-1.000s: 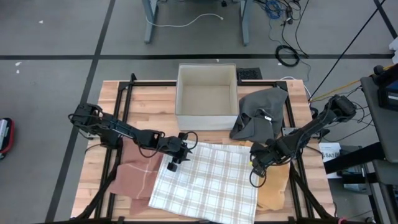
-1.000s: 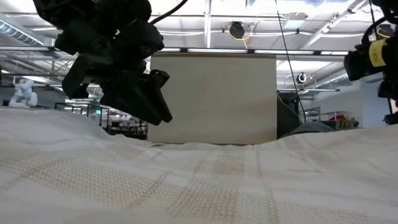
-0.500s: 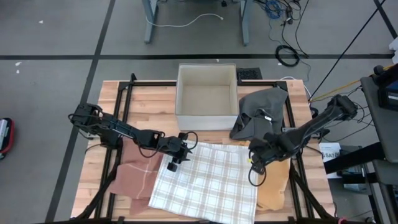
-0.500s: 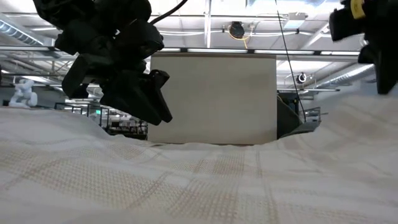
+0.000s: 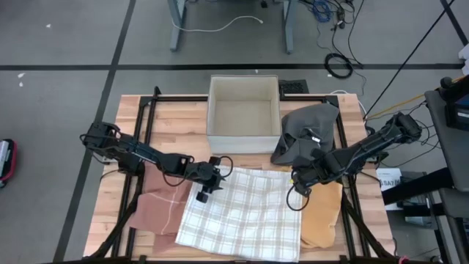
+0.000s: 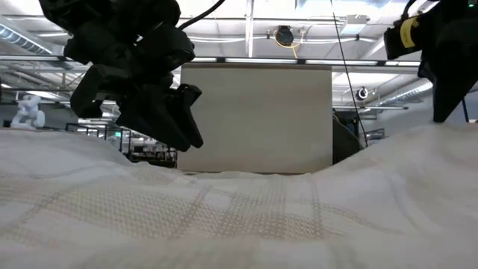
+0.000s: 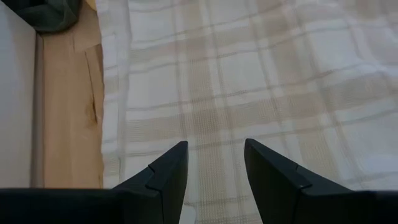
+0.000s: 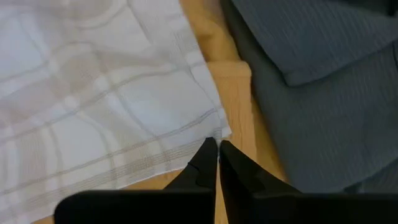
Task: Fold towel
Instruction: Fold the white patterned towel
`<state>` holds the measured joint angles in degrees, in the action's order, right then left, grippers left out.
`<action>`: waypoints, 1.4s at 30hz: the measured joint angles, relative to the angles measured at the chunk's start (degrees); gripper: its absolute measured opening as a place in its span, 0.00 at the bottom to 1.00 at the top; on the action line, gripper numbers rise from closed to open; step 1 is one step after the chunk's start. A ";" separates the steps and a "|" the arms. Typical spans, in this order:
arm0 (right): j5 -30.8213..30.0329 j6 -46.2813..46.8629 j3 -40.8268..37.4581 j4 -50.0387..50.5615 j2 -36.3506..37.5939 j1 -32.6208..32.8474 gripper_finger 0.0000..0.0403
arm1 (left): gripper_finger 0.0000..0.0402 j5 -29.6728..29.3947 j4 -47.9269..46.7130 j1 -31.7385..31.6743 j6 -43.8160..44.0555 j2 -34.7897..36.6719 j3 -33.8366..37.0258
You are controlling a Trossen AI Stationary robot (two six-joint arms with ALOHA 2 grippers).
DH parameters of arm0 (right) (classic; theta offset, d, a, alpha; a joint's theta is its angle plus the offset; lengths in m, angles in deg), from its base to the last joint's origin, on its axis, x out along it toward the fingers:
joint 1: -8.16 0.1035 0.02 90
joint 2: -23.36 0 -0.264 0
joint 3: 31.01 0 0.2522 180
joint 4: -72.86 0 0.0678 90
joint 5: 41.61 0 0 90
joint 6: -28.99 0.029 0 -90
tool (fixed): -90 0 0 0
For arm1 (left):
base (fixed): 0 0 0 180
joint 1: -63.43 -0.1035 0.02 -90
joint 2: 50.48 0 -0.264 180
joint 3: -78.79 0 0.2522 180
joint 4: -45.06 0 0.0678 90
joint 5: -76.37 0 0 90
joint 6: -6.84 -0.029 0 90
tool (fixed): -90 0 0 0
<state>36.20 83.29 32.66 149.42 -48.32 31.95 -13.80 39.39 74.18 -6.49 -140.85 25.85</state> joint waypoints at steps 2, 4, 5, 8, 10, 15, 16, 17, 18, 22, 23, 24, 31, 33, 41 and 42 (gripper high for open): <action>-0.06 -1.44 0.73 -1.02 0.00 0.04 0.00 | 0.41 -2.12 -1.12 0.62 -0.25 0.03 -0.02; -0.14 -1.87 2.00 -1.44 0.00 0.58 0.00 | 0.41 -5.12 -2.99 1.10 -0.68 0.26 -0.02; -0.25 -1.90 2.45 -1.60 0.00 0.82 0.00 | 0.41 -6.94 -3.88 1.11 -0.75 0.34 -0.02; -0.28 -2.64 2.75 -2.03 0.00 1.07 0.00 | 0.41 -11.71 -8.86 0.77 -0.77 1.37 -0.01; -0.30 -3.05 2.74 -2.05 0.00 1.03 0.00 | 0.41 -13.02 -10.64 -0.05 -0.71 3.03 -0.03; -1.22 -3.14 2.64 -2.78 0.00 1.05 0.00 | 0.41 -13.10 -18.49 -4.30 2.54 9.09 -0.02; -1.26 -3.14 2.64 -3.06 0.00 1.07 0.00 | 0.41 -12.52 -20.63 -5.50 3.65 10.59 -0.04; -1.30 -3.14 2.64 -3.36 0.00 1.07 0.00 | 0.41 -11.35 -22.74 -6.93 4.59 11.90 -0.04; -1.33 -3.38 2.62 -3.75 -0.06 1.07 0.00 | 0.41 -10.12 -23.95 -8.39 5.64 12.98 -0.03; -1.35 -5.40 2.62 -4.97 -0.82 1.07 0.00 | 0.41 -2.25 -27.91 -14.96 9.44 15.58 -0.04; -1.35 -5.82 2.62 -5.24 -1.11 1.07 0.00 | 0.41 1.20 -28.00 -16.52 9.89 15.59 -0.02; -1.34 -6.22 2.62 -5.43 -1.41 1.07 0.00 | 0.41 4.56 -28.18 -17.97 10.12 15.53 0.02; -1.30 -7.47 2.53 -6.09 -2.61 1.07 0.00 | 0.41 14.63 -31.04 -23.61 14.02 13.42 1.62; -1.06 -7.88 2.53 -6.01 -2.70 1.06 0.00 | 0.41 15.04 -33.54 -24.26 14.94 13.00 1.62; -1.32 -9.15 2.53 -6.33 -2.77 1.05 0.00 | 0.41 18.93 -34.94 -24.50 17.61 12.47 1.62; -1.33 -9.19 2.53 -6.39 -2.80 1.07 0.00 | 0.41 19.43 -34.52 -24.51 17.94 11.92 1.60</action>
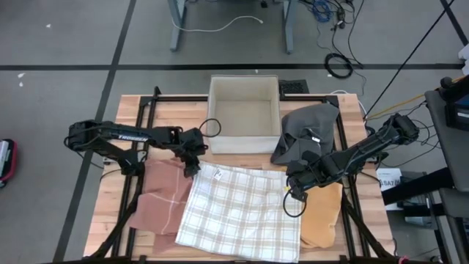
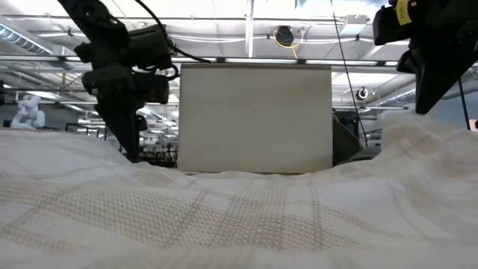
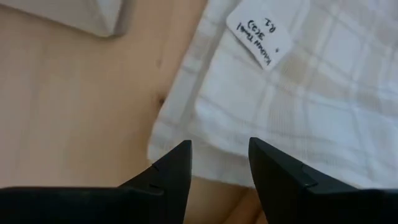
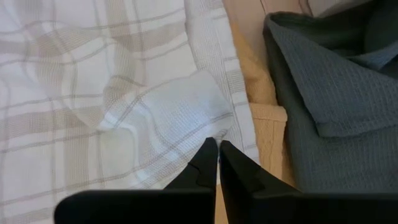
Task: Fold towel
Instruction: Fold the white patterned towel
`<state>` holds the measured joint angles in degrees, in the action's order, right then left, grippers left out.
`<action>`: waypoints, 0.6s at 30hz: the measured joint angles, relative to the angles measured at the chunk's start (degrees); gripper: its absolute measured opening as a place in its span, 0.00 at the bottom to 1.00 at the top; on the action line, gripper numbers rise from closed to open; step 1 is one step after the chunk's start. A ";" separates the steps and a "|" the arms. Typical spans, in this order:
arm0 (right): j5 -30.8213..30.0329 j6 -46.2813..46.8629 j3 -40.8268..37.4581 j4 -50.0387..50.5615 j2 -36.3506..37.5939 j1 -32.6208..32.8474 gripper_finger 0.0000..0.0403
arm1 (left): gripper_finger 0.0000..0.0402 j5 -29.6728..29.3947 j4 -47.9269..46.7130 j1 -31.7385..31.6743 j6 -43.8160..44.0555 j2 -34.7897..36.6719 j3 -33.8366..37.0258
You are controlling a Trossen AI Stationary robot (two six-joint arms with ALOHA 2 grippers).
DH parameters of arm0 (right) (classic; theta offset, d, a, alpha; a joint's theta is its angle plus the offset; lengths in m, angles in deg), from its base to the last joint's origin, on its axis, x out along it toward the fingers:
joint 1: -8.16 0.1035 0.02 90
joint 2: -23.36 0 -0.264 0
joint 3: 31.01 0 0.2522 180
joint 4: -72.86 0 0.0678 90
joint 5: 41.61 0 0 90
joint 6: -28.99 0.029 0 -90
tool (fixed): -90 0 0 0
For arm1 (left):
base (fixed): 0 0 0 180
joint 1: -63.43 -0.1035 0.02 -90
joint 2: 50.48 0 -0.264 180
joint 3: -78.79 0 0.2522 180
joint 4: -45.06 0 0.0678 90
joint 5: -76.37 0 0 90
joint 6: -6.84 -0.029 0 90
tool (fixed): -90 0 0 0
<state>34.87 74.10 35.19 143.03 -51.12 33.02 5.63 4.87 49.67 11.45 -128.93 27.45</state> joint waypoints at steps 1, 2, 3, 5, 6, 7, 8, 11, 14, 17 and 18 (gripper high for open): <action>-0.02 -0.12 0.00 -0.05 0.00 0.00 0.00 | 0.41 0.07 0.04 0.00 0.38 -0.61 0.00; -0.02 -0.17 0.00 -0.09 -0.05 0.00 0.00 | 0.41 0.18 -0.03 0.00 0.64 -1.47 0.00; -0.02 -0.19 0.00 -0.13 -0.17 0.00 0.00 | 0.41 0.60 0.41 0.00 0.74 -2.42 0.00; -0.02 -0.42 0.00 -0.19 -0.31 0.00 0.00 | 0.41 1.51 1.83 0.00 0.52 -4.79 0.00; -0.03 -0.64 0.00 -0.34 -0.30 0.00 0.00 | 0.41 1.56 2.47 0.00 0.52 -5.82 0.00; -0.07 -0.79 0.00 -0.56 -0.28 0.00 0.00 | 0.41 1.74 3.46 0.02 0.44 -6.73 0.00; -0.09 -0.81 0.00 -0.62 -0.28 0.00 0.00 | 0.41 2.06 4.73 0.00 0.07 -7.31 0.00; -0.11 -0.84 0.00 -0.56 -0.28 0.00 0.00 | 0.41 2.19 6.22 0.00 -0.58 -7.64 0.00; -0.12 -0.84 0.00 -0.56 -0.28 0.00 0.00 | 0.40 1.46 7.16 -0.25 -1.05 -7.68 0.00; -0.15 -1.06 0.00 -0.58 -0.28 0.00 0.00 | 0.35 1.13 7.77 -1.04 -2.55 -7.68 0.00; -0.15 -1.06 0.00 -0.58 -0.28 0.00 0.00 | 0.33 1.05 8.12 -1.30 -2.90 -7.68 0.00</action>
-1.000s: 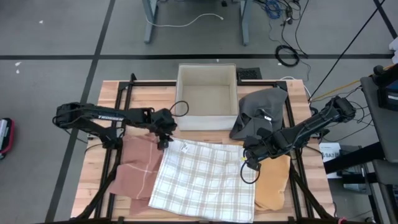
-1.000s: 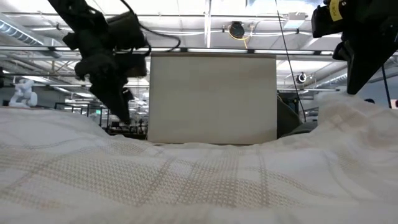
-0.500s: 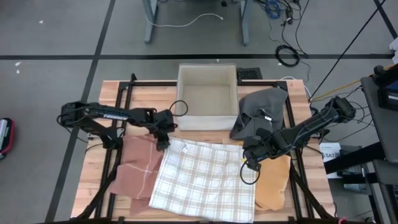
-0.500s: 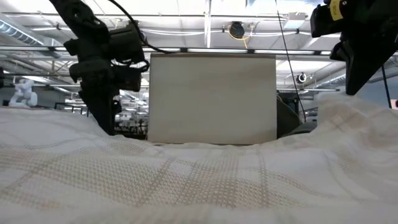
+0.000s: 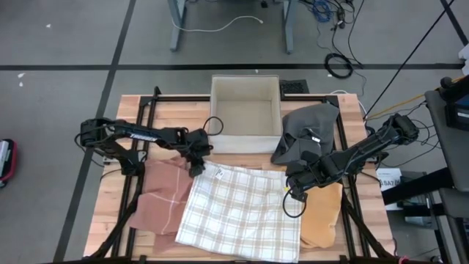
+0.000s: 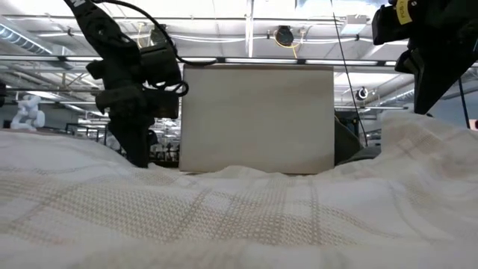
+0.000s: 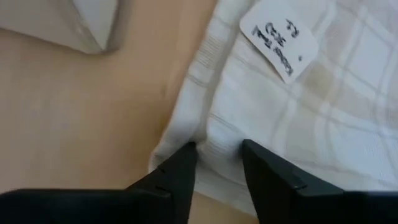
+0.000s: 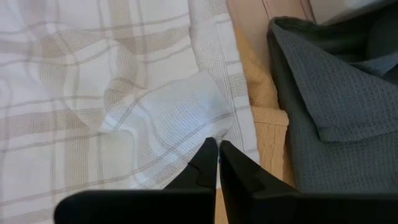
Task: Fold towel
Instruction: Fold the white patterned towel
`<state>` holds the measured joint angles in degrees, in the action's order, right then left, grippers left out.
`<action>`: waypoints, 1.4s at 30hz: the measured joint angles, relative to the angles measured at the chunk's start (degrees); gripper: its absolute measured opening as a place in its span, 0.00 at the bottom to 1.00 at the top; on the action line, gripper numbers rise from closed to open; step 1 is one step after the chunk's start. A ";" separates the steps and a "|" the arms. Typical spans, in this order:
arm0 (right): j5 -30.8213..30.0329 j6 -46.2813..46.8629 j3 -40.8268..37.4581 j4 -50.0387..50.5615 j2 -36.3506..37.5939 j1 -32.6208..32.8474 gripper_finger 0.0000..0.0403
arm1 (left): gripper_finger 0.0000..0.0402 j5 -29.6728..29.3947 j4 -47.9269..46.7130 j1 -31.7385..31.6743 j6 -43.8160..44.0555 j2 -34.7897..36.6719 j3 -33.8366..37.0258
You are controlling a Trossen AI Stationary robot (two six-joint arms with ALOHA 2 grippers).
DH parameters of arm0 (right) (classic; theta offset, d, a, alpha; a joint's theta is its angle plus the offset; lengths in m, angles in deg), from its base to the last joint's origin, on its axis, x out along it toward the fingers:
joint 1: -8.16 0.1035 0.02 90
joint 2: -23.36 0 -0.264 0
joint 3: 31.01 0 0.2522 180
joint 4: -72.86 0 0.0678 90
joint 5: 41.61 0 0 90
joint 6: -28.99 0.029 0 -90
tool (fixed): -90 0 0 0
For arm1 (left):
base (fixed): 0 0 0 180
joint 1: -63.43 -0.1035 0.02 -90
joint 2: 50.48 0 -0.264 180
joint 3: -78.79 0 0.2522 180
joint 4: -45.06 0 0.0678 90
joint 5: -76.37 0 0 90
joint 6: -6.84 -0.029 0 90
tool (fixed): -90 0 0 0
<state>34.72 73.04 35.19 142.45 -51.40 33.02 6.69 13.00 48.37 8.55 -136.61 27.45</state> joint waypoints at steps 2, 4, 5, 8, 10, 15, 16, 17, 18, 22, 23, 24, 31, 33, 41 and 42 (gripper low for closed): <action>-0.02 0.00 0.00 -0.08 0.00 -0.02 0.00 | 0.28 -0.04 0.51 -0.53 -0.37 0.00 0.00; -0.02 0.02 0.00 -0.15 0.00 0.00 0.00 | 0.23 -0.06 0.58 -0.99 -0.91 0.62 0.00; -0.03 0.03 0.00 -0.15 0.00 0.00 0.00 | 0.20 -0.05 1.06 -1.09 -1.42 0.77 0.00; -0.02 0.04 0.00 -0.24 0.00 0.00 0.00 | 0.14 -0.47 1.32 -1.08 -3.11 1.22 0.00; -0.05 0.07 0.00 -0.28 0.02 0.00 0.00 | 0.10 -1.07 1.52 -1.06 -3.94 1.49 0.00; -0.07 0.09 0.00 -0.33 -0.01 -0.01 0.00 | 0.03 -1.92 0.56 -1.06 -5.50 2.65 0.00; -0.04 0.07 0.00 -0.33 -0.02 0.00 0.00 | 0.03 -1.93 0.61 -1.06 -5.91 2.84 0.00; -0.04 0.07 0.00 -0.33 -0.02 -0.02 0.00 | 0.03 -1.99 0.65 -1.06 -6.38 3.19 0.00; -0.04 0.16 0.01 -0.35 -0.02 0.00 0.00 | 0.02 -2.31 -0.31 -1.06 -6.73 3.79 0.00; -0.03 0.24 0.02 -0.29 -0.02 0.00 0.00 | 0.02 -3.44 -3.27 -1.05 -7.16 6.59 -0.02; -0.04 0.24 0.02 -0.30 -0.02 0.00 0.00 | 0.02 -3.63 -4.60 -0.99 -7.24 7.36 0.00; -0.04 0.24 0.02 -0.31 -0.02 -0.01 0.00 | 0.02 -4.13 -5.44 -0.76 -7.24 8.12 0.00; 0.00 1.62 0.04 2.32 -0.04 -0.04 0.00 | 0.02 -7.77 -12.72 1.55 -7.15 12.96 0.00; 0.00 2.52 0.05 4.03 -0.04 -0.04 0.00 | 0.01 -8.85 -12.68 1.95 -7.03 13.39 0.00; -1.18 7.34 0.07 10.30 -0.04 -0.04 0.00 | 0.01 -13.24 -12.01 2.13 -6.98 13.40 0.00; -1.22 7.63 0.07 10.72 -0.04 -0.04 0.00 | 0.01 -13.36 -12.00 2.13 -6.98 13.40 0.00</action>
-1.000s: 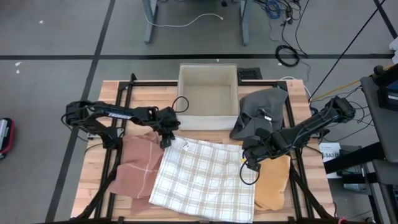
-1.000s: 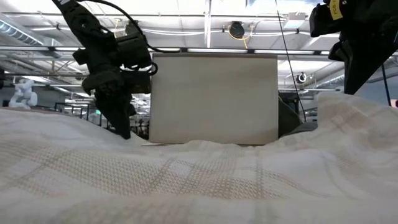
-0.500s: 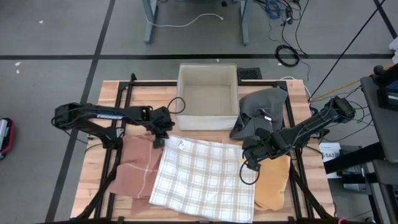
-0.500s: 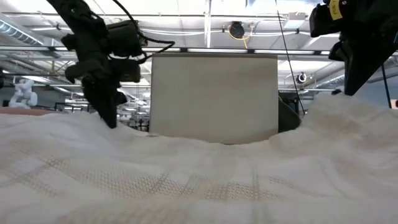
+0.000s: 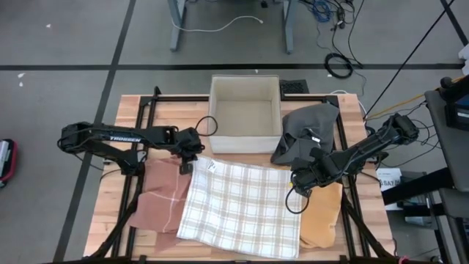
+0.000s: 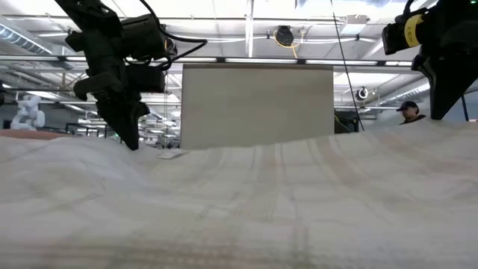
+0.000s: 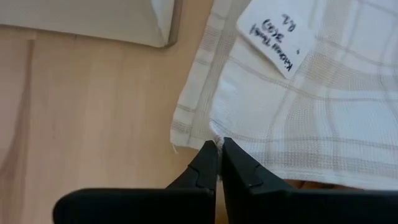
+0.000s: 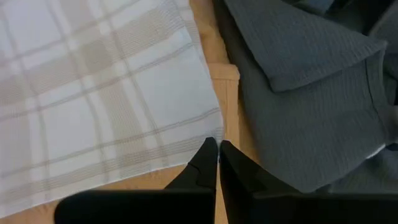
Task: Fold towel
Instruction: Fold the white patterned towel
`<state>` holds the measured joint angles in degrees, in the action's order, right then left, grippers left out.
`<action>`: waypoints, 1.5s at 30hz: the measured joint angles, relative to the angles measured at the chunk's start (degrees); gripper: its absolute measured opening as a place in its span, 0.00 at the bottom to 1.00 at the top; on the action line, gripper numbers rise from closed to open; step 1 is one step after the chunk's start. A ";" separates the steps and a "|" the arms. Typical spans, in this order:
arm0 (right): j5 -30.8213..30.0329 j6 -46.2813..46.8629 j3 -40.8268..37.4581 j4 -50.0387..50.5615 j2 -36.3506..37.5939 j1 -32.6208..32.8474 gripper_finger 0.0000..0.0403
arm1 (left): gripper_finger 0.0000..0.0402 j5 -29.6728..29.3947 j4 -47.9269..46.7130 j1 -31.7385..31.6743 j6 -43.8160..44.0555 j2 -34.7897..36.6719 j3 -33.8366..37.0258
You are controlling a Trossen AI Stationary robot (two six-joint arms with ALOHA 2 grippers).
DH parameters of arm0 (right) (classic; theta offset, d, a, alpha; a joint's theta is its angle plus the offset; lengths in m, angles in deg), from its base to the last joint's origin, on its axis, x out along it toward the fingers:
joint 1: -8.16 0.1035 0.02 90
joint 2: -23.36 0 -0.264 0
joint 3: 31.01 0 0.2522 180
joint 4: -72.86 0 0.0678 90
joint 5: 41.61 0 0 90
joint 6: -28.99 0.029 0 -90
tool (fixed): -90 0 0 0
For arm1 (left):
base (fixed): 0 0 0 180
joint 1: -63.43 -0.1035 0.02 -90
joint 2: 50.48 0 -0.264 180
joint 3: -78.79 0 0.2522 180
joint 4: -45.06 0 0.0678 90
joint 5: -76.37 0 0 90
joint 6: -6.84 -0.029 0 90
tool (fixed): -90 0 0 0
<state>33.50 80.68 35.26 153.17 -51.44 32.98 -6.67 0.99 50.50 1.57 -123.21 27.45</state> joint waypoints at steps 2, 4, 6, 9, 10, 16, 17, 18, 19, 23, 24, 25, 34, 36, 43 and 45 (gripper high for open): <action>-0.01 0.13 0.00 -0.11 0.00 0.00 0.00 | 0.01 0.02 -0.02 0.00 0.00 0.00 0.00; 0.05 0.31 0.00 -0.10 0.00 0.00 0.00 | 0.01 0.33 0.19 0.00 0.00 -0.32 0.00; 0.19 0.39 0.00 -0.12 0.00 0.00 0.00 | 0.01 0.72 0.39 -0.01 0.02 -0.76 0.00; 0.13 1.10 -0.02 0.12 0.00 -0.09 0.00 | 0.01 0.94 1.18 -0.02 0.04 -1.91 0.00; 0.06 1.18 -0.16 -0.03 0.00 -0.20 0.00 | 0.01 0.92 1.62 0.00 0.04 -2.47 0.00; 0.19 2.64 -3.77 -1.12 -0.04 -1.32 0.00 | 0.03 0.03 5.56 0.00 0.56 -5.65 0.00; 0.20 2.98 -4.35 -1.12 -0.04 -1.37 0.00 | 0.03 -0.68 5.69 0.00 0.65 -5.82 0.00; 0.19 3.26 -4.87 -1.22 -0.04 -1.36 0.00 | 0.04 -1.43 5.65 0.00 0.73 -5.84 0.00; 0.20 3.40 -5.25 -1.24 -0.04 -1.36 0.01 | 0.05 -2.23 5.67 0.00 0.72 -5.83 0.00; -0.72 3.40 -5.68 -1.93 -0.04 -0.95 0.08 | 0.10 -3.35 5.15 0.37 0.35 -5.84 0.00; -1.49 3.41 -5.68 -1.91 -0.04 -0.82 0.10 | 0.12 -3.64 5.08 0.69 0.24 -5.84 0.00; -2.16 3.51 -5.68 -1.93 -0.04 -0.74 0.14 | 0.15 -4.15 5.06 1.03 0.21 -5.84 0.00; -3.20 3.78 -5.66 -1.10 -0.04 -0.70 0.37 | 0.42 -13.47 3.66 3.94 0.04 -4.85 0.00; -3.21 3.80 -5.38 -0.53 -0.03 -0.70 0.38 | 0.47 -15.39 3.62 4.24 0.26 -3.90 -0.09; -3.39 3.56 -3.25 0.01 0.02 0.10 0.37 | 0.55 -15.49 2.94 5.81 0.20 0.66 -2.94; -3.39 3.57 -2.98 -0.74 0.03 0.78 0.36 | 0.55 -12.44 3.17 7.05 0.22 2.00 -3.43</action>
<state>30.11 84.25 32.28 152.43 -51.42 33.76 -19.11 4.16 57.55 1.78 -121.21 24.02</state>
